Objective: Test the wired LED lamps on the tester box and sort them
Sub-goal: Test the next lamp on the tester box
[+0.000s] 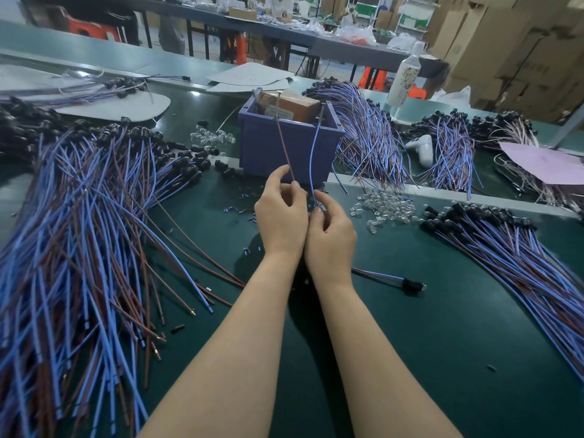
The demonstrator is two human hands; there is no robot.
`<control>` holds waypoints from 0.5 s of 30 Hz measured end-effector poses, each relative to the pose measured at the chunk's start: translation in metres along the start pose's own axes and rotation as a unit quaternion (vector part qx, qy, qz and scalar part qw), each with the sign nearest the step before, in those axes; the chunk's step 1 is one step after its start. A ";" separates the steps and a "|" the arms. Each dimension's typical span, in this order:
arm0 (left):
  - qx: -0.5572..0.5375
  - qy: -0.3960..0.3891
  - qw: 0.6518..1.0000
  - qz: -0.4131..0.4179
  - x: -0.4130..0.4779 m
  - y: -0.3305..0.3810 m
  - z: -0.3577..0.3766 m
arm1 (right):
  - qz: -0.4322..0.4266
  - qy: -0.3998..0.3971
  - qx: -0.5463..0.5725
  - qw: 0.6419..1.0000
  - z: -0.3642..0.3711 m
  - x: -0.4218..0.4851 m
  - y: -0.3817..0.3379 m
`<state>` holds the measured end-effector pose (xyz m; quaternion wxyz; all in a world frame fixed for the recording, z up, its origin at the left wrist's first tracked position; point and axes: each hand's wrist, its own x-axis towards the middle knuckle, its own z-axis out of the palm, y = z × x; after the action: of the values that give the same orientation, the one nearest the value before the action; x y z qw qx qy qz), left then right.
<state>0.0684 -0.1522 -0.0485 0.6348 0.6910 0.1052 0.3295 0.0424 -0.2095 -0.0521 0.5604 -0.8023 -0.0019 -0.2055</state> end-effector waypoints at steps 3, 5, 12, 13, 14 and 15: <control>0.000 0.010 1.000 0.006 -0.001 0.000 0.000 | 0.002 -0.001 0.002 1.000 0.000 0.000 0.000; -0.004 0.010 1.000 0.003 -0.002 0.001 0.000 | 0.003 -0.002 0.001 1.000 -0.001 0.000 0.000; -0.013 -0.016 0.999 -0.025 0.002 0.001 -0.001 | 0.000 -0.004 0.004 1.000 -0.001 0.000 0.000; -0.015 -0.020 0.999 -0.028 0.002 0.002 -0.001 | 0.001 -0.005 0.004 1.000 -0.001 0.000 0.000; -0.016 -0.023 0.999 -0.029 0.002 0.002 -0.001 | 0.001 -0.005 0.003 1.000 -0.001 0.001 0.000; -0.016 -0.025 0.999 -0.030 0.002 0.002 -0.001 | 0.001 -0.006 0.003 1.000 -0.001 0.001 0.000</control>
<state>0.0684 -0.1507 -0.0458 0.6573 0.6855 0.1049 0.2950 0.0427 -0.2104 -0.0518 0.5631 -0.8017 -0.0050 -0.2004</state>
